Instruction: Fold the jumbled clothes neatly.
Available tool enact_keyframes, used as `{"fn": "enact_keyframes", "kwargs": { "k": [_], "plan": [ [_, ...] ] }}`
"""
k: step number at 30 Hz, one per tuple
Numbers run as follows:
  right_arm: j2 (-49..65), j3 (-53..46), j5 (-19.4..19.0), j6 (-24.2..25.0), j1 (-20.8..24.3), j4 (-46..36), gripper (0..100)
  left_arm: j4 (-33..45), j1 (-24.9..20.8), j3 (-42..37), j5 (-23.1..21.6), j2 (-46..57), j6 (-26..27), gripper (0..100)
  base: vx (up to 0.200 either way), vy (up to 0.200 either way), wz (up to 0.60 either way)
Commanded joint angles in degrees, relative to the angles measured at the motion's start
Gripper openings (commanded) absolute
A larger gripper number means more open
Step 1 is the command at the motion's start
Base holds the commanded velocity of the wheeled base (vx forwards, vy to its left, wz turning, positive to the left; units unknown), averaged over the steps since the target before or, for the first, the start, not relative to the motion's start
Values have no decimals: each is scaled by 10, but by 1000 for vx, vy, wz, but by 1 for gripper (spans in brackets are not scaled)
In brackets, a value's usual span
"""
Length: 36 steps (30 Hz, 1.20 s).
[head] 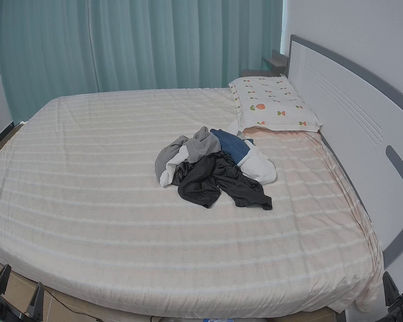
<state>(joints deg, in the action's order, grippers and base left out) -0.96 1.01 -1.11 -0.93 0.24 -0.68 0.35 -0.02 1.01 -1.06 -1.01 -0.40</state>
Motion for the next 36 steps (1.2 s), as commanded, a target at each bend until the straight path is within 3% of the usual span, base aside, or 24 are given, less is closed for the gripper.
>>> {"fn": "enact_keyframes", "kwargs": {
  "k": [1, 6, 12, 18, 24, 29, 36],
  "plan": [
    [10, -2, -3, 0, 0, 2, 100, 0, -1, -9, -3, 7, 0, 100, 0, 0, 0],
    [-98, 174, -49, 58, 6, -5, 100, 0, -1, -9, -8, 6, 3, 100, 0, 0, 0],
    [-248, 145, -86, 39, 6, -4, 100, 0, -1, -9, -8, 7, 3, 100, 0, 0, 0],
    [-517, 152, -93, 45, 42, 117, 100, 0, -1, -9, -8, 7, 2, 100, 0, 0, 0],
    [-814, 202, -69, 71, 85, 321, 100, -1, -1, -9, -8, 7, 3, 100, 0, 0, 0],
    [-1021, 289, -6, 161, 108, 437, 100, -1, -1, -9, -8, 6, 2, 100, 0, 0, 0],
    [-1245, 479, 38, 210, 120, 452, 100, -1, -1, -9, -8, 6, 2, 100, 0, 0, 0]
  ]
}}
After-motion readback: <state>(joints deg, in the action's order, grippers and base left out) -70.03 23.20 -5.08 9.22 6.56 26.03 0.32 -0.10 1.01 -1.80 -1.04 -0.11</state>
